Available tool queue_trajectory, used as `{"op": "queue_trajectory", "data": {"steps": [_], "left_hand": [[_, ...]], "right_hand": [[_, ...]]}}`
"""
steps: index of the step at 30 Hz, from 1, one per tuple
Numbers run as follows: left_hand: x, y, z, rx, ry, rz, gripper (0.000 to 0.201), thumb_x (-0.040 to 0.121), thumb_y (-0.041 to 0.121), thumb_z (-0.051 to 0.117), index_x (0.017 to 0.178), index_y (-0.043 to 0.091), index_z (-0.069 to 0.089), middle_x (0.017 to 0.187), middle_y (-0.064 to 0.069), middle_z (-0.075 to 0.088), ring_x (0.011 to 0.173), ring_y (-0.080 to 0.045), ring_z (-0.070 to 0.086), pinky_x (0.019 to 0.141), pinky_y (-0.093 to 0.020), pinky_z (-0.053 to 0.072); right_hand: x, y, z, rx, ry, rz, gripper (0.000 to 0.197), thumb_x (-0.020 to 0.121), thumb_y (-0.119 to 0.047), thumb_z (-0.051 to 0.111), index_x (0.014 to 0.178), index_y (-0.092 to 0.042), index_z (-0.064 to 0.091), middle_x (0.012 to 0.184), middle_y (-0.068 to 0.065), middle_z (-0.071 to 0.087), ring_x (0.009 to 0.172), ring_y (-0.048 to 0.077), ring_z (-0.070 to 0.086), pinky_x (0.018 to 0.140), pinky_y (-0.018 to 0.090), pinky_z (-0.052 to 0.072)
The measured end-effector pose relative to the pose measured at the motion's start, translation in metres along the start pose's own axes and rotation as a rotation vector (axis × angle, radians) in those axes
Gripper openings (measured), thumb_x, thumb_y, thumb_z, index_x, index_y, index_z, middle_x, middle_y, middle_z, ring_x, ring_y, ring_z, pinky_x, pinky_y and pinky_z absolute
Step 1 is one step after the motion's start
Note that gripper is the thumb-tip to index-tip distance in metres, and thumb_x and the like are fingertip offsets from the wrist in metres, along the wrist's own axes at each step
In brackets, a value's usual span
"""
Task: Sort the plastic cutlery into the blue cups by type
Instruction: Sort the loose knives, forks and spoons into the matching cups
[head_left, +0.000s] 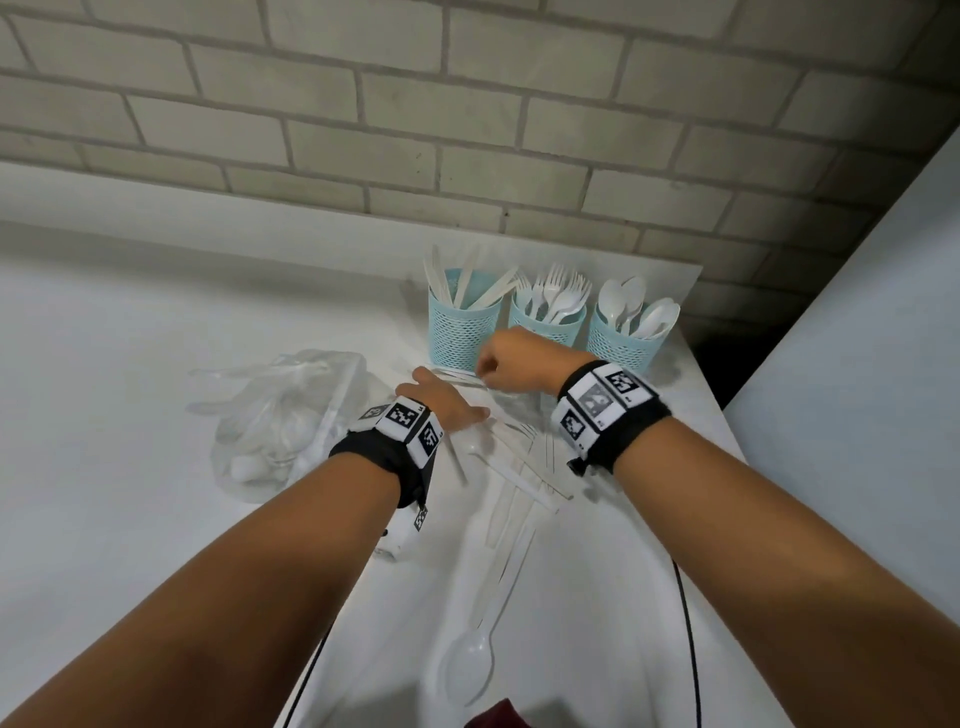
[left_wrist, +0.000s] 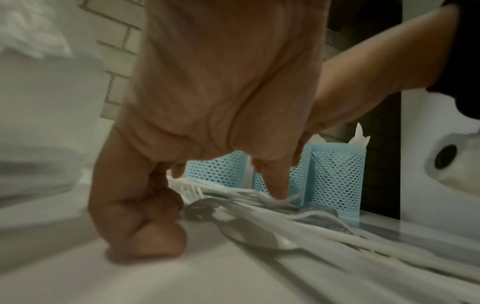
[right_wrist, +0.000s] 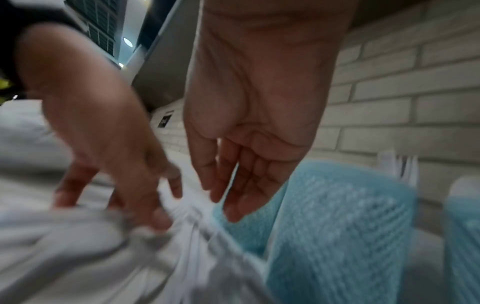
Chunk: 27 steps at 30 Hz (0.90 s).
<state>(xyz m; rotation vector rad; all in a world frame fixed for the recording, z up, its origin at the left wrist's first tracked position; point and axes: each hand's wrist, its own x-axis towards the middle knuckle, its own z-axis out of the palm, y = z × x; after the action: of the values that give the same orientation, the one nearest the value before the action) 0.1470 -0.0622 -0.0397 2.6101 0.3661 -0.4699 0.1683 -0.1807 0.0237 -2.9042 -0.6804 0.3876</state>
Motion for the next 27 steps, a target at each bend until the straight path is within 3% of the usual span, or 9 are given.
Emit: {"op": "queue_trajectory", "data": {"steps": [2, 5, 9, 13, 14, 17, 19, 21, 27], "left_hand": [[0.002, 0.002, 0.002, -0.037, 0.012, -0.021, 0.106, 0.070, 0.064, 0.065, 0.139, 0.002, 0.016, 0.137, -0.016, 0.035, 0.125, -0.031, 0.041, 0.102, -0.040, 0.039], [0.003, 0.005, 0.004, -0.046, 0.037, -0.017, 0.105, 0.063, 0.059, 0.075, 0.135, 0.003, 0.024, 0.133, -0.015, 0.041, 0.122, -0.030, 0.046, 0.097, -0.039, 0.041], [0.005, 0.007, 0.004, 0.045, 0.065, 0.040, 0.085, 0.071, 0.045, 0.075, 0.130, 0.000, 0.036, 0.127, -0.013, 0.045, 0.116, -0.027, 0.053, 0.094, -0.036, 0.047], [0.000, 0.006, -0.005, 0.036, 0.076, 0.175, 0.021, 0.087, 0.023, 0.059, 0.097, 0.004, 0.058, 0.117, -0.010, 0.061, 0.110, -0.025, 0.059, 0.091, -0.029, 0.046], [-0.001, 0.004, -0.006, 0.000, 0.081, 0.191, 0.014, 0.088, 0.019, 0.057, 0.086, 0.005, 0.058, 0.110, -0.010, 0.064, 0.109, -0.025, 0.060, 0.091, -0.028, 0.045], [0.002, 0.000, -0.005, -0.266, -0.037, 0.140, 0.016, 0.087, 0.010, 0.057, 0.072, 0.009, 0.051, 0.090, -0.011, 0.065, 0.094, -0.025, 0.064, 0.084, -0.029, 0.052], [0.005, -0.001, -0.001, -0.577, -0.080, 0.073, 0.022, 0.085, 0.002, 0.058, 0.066, 0.009, 0.050, 0.079, -0.011, 0.063, 0.076, -0.024, 0.065, 0.077, -0.033, 0.058], [0.005, -0.002, 0.000, -0.708, -0.115, 0.036, 0.023, 0.084, 0.000, 0.057, 0.064, 0.008, 0.052, 0.070, -0.009, 0.060, 0.071, -0.026, 0.063, 0.079, -0.038, 0.058], [-0.005, -0.007, -0.002, -1.109, -0.238, -0.075, 0.020, 0.089, -0.003, 0.054, 0.069, 0.000, 0.052, 0.067, -0.015, 0.051, 0.055, -0.021, 0.050, 0.059, -0.032, 0.047]], "right_hand": [[0.008, 0.000, 0.016, -0.123, -0.018, 0.069, 0.011, 0.087, -0.005, 0.053, 0.078, -0.010, 0.058, 0.077, 0.002, 0.055, 0.077, 0.023, 0.055, 0.063, 0.030, 0.041], [0.015, 0.000, 0.033, -0.199, 0.007, 0.117, 0.024, 0.089, -0.008, 0.055, 0.113, -0.004, 0.056, 0.104, 0.012, 0.061, 0.098, 0.030, 0.059, 0.072, 0.032, 0.042], [0.020, 0.004, 0.041, -0.190, 0.028, 0.123, 0.026, 0.093, -0.012, 0.053, 0.118, -0.004, 0.055, 0.116, 0.014, 0.061, 0.106, 0.031, 0.058, 0.082, 0.035, 0.045], [0.017, 0.007, 0.043, -0.111, 0.021, 0.138, 0.006, 0.090, -0.004, 0.055, 0.083, -0.004, 0.056, 0.089, 0.010, 0.060, 0.090, 0.029, 0.056, 0.067, 0.025, 0.040], [0.016, 0.008, 0.043, -0.060, 0.022, 0.164, 0.021, 0.088, -0.004, 0.057, 0.069, -0.008, 0.049, 0.074, 0.005, 0.053, 0.079, 0.026, 0.053, 0.057, 0.022, 0.035], [0.010, 0.011, 0.042, 0.140, -0.031, 0.204, 0.026, 0.083, -0.015, 0.066, 0.062, -0.008, 0.051, 0.061, 0.001, 0.046, 0.058, 0.015, 0.042, 0.049, 0.023, 0.029], [0.006, 0.012, 0.041, 0.269, -0.080, 0.190, 0.015, 0.084, -0.025, 0.068, 0.086, -0.010, 0.068, 0.076, 0.001, 0.060, 0.065, 0.013, 0.051, 0.056, 0.022, 0.038], [0.001, 0.013, 0.039, 0.335, -0.117, 0.193, 0.029, 0.084, -0.028, 0.068, 0.108, -0.011, 0.068, 0.094, 0.000, 0.065, 0.081, 0.014, 0.057, 0.069, 0.023, 0.043], [-0.003, 0.021, 0.042, 0.414, -0.196, 0.225, 0.029, 0.086, -0.032, 0.066, 0.110, -0.017, 0.068, 0.100, -0.002, 0.068, 0.087, 0.014, 0.060, 0.087, 0.029, 0.048]]}}
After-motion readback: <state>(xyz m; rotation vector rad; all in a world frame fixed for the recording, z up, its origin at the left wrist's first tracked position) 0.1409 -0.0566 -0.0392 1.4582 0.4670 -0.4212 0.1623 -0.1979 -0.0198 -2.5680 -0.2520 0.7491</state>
